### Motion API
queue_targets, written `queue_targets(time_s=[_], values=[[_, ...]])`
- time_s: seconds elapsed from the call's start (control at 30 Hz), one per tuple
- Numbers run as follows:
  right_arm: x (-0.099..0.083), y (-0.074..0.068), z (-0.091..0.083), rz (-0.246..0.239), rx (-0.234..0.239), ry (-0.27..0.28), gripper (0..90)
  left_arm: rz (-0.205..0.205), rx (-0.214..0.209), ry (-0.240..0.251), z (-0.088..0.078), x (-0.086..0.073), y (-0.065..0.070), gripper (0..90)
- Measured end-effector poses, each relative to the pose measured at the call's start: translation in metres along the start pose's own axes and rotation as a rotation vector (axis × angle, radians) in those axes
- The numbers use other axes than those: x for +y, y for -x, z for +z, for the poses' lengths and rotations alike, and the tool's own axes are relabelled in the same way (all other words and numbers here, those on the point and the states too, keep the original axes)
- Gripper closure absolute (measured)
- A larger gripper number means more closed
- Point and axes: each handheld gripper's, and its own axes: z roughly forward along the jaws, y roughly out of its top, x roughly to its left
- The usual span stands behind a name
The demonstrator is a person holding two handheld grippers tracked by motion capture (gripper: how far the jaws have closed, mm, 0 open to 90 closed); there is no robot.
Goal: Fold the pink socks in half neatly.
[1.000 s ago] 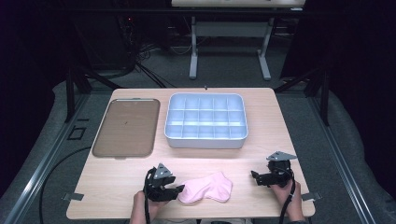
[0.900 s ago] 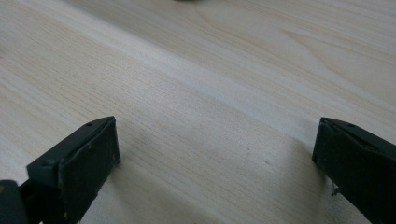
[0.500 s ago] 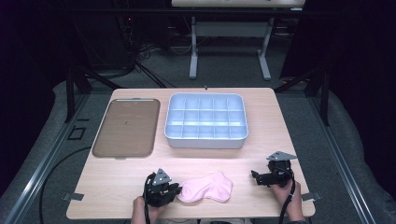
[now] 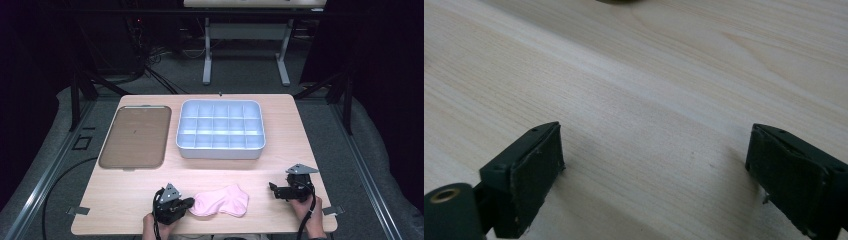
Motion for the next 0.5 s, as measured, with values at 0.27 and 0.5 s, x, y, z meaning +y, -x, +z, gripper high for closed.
queue_targets(time_s=[0.27, 0.5], values=[[-0.0024, -0.0047, -0.0030, 0.018, -0.013, 0.012, 14.6, -0.016, -0.005, 0.006, 0.0005, -0.0004, -0.0015, 86.2], [-0.0028, -0.0057, -0.0040, 0.020, -0.018, 0.013, 16.4, -0.016, 0.002, 0.012, 0.0007, -0.0008, -0.0008, 86.2]])
